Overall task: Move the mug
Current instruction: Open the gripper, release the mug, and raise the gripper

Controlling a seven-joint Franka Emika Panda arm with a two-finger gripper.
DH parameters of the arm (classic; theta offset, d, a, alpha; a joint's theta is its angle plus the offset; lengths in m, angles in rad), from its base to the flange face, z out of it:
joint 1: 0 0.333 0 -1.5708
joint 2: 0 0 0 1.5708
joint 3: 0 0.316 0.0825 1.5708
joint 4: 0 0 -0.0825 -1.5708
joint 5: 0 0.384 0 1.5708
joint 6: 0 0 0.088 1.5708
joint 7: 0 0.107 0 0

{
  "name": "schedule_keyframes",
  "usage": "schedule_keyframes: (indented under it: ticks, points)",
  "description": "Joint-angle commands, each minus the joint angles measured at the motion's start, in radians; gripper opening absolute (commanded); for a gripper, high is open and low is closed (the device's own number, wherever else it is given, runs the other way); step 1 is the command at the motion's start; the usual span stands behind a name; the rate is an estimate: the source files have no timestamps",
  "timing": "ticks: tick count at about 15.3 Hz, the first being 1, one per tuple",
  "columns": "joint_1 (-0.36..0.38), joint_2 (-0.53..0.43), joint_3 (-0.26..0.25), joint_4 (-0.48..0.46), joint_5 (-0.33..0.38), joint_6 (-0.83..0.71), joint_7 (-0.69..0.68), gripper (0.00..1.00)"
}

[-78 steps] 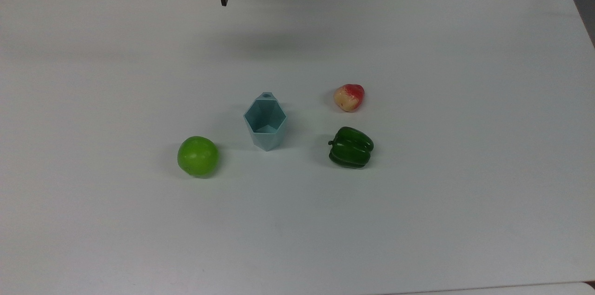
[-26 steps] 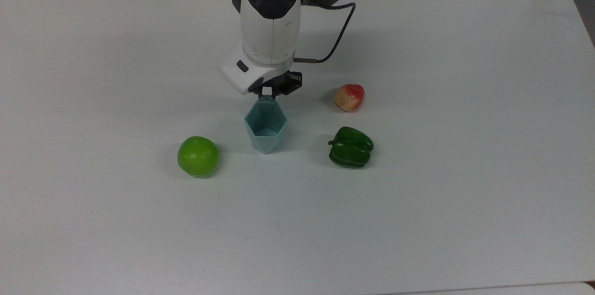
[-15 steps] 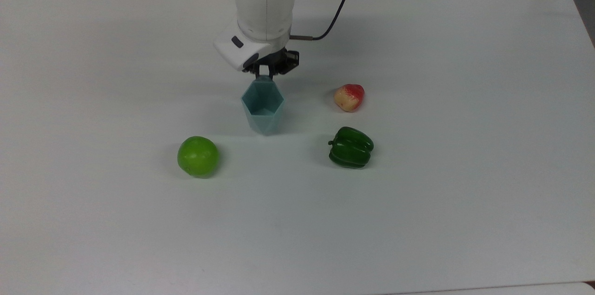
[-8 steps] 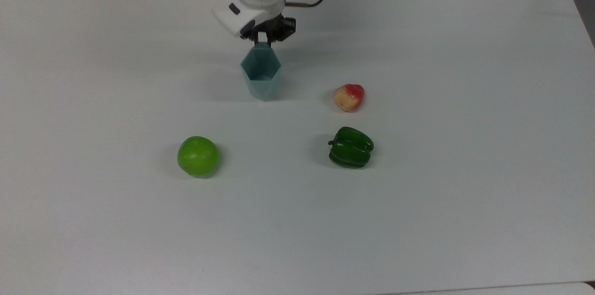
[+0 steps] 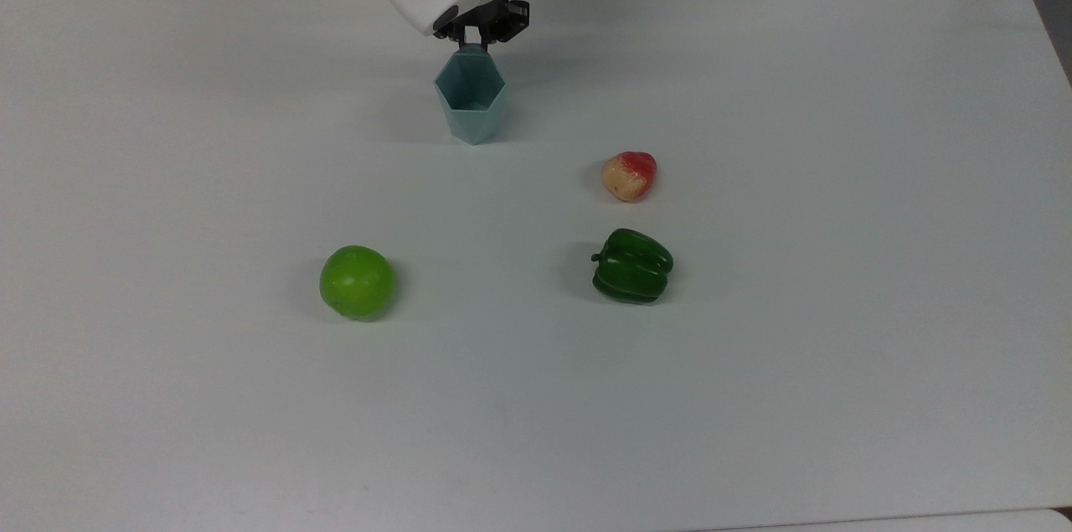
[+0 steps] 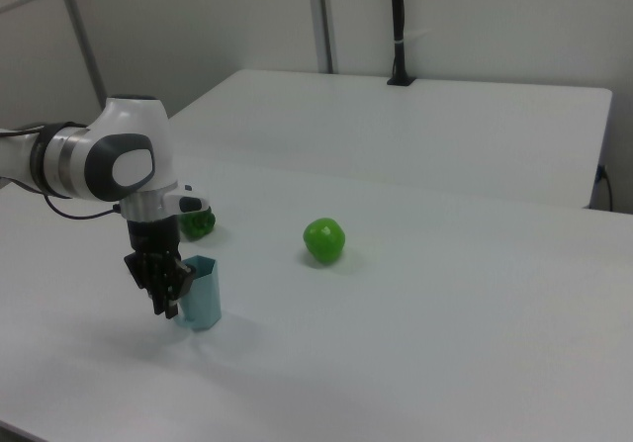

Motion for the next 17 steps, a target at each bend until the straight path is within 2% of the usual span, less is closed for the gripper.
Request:
schedule_keyframes:
  ticks: [1, 3, 5, 9, 13, 17]
  points:
    - [0.018, -0.023, -0.007, -0.039, -0.017, 0.036, 0.038, 0.22]
    - [0.018, -0.021, -0.006, -0.038, -0.019, 0.033, 0.073, 0.65]
    - [0.024, -0.023, -0.006, -0.03, -0.028, 0.031, 0.084, 1.0]
    - [0.016, -0.031, -0.013, 0.04, -0.028, 0.011, 0.086, 1.0]
    - [-0.054, -0.02, -0.017, 0.263, -0.02, -0.17, 0.075, 1.0]
    - [-0.123, -0.02, -0.018, 0.396, -0.014, -0.251, 0.049, 1.0]
